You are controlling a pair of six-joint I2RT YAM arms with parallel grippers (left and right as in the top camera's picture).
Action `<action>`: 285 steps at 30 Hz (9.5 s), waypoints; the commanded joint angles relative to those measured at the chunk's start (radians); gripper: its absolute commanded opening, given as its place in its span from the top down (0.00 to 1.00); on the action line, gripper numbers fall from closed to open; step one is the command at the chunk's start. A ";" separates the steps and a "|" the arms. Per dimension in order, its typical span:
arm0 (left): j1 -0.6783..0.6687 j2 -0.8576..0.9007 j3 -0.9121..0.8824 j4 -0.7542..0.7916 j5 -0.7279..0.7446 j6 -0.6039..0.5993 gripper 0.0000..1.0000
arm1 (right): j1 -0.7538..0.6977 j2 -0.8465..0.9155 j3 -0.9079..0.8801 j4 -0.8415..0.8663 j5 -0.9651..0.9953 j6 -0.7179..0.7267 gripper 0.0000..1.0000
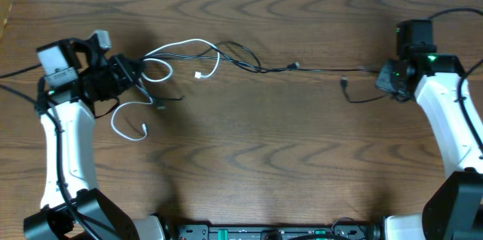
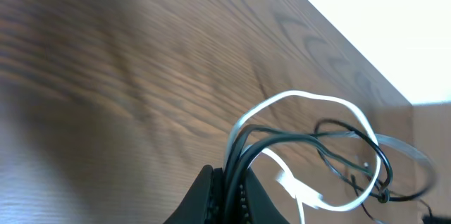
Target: Untangle cables
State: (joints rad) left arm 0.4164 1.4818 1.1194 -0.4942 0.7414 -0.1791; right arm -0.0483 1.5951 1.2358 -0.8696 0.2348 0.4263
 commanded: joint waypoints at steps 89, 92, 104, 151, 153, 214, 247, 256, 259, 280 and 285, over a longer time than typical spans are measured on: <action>-0.769 -0.007 -0.003 0.403 0.077 -0.269 0.93 | 0.308 0.003 -0.007 0.336 -0.916 -0.422 0.25; -0.769 -0.007 -0.003 0.403 0.077 -0.269 0.92 | 0.308 0.003 -0.007 0.338 -0.877 -0.419 0.52; -0.768 -0.007 -0.003 0.407 0.016 -0.268 0.92 | 0.308 0.003 -0.007 0.309 -0.737 -0.352 0.99; -0.769 -0.007 -0.003 0.407 0.089 -0.291 0.92 | 0.364 0.004 -0.007 0.463 -0.780 -0.351 0.99; -0.769 -0.007 -0.003 0.407 0.088 -0.291 0.92 | 0.364 0.004 -0.007 0.463 -0.796 -0.351 0.99; -0.726 0.014 -0.003 0.094 -0.186 -0.030 0.66 | 0.036 -0.414 0.102 0.397 -0.774 -0.243 0.99; -0.727 0.014 -0.003 0.053 -0.201 0.003 0.67 | -0.238 -0.479 0.460 0.139 -0.304 -0.210 0.99; -0.727 0.014 -0.004 0.042 -0.201 0.003 0.67 | -0.239 -0.461 0.463 0.001 0.247 -0.134 0.99; -0.727 0.014 -0.006 0.039 -0.201 0.003 0.67 | -0.239 -0.446 0.463 -0.030 0.260 -0.108 0.99; -0.727 0.014 -0.072 0.063 -0.200 -0.002 0.71 | -0.061 -0.199 0.465 -0.076 -0.971 -0.294 0.99; -0.727 0.014 -0.072 0.080 -0.201 -0.020 0.71 | 0.051 -0.220 0.466 -0.056 -0.997 -0.293 0.99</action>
State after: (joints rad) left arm -0.3141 1.4857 1.0527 -0.4168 0.5465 -0.1986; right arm -0.0498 1.4067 1.6894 -0.9310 -0.6735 0.1543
